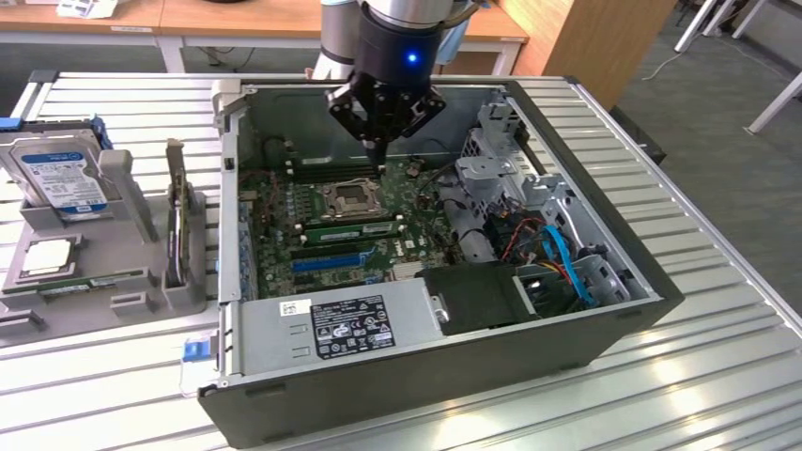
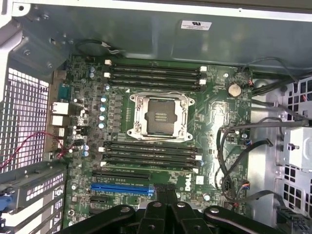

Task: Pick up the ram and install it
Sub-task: 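Press down the ram until it locks into place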

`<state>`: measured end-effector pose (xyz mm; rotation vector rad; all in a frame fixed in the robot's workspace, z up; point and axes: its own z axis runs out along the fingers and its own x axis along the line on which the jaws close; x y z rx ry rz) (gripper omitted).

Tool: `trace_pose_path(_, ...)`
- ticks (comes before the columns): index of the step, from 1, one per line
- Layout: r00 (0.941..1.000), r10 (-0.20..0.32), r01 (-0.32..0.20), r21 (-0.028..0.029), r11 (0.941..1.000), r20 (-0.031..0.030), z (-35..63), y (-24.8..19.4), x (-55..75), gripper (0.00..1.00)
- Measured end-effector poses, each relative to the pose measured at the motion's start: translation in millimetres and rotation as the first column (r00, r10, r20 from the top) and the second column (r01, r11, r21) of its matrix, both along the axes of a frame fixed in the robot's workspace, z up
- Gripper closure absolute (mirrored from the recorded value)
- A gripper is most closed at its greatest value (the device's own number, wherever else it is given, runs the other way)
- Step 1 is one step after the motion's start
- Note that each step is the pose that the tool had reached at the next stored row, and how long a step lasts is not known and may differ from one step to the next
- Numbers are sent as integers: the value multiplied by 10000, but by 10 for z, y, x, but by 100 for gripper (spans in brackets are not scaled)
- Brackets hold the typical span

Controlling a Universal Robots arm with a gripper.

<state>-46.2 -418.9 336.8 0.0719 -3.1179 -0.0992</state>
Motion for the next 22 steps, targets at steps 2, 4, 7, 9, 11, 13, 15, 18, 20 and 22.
trace_pose_path(2,10000,-1,1,9,10000,-28,0,0,-8,90)
trace_pose_path(4,10000,0,0,13,10000,-53,1,0,-10,90)
trace_pose_path(7,10000,-1,1,13,10000,-55,1,0,-10,90)
trace_pose_path(9,10000,-1,1,12,10000,-56,1,0,-10,90)
trace_pose_path(11,10000,1,-1,12,10000,-57,1,4,-10,90)
trace_pose_path(13,10000,-1,1,14,10000,-58,-1,11,-10,90)
trace_pose_path(15,10000,0,0,13,10000,-61,-2,15,-10,90)
trace_pose_path(18,10000,-2,2,12,10000,-63,-2,15,-10,90)
trace_pose_path(20,10000,-57,57,13,10000,-66,-2,16,-10,90)
trace_pose_path(22,9999,-80,80,13,10000,-66,-2,16,-10,90)
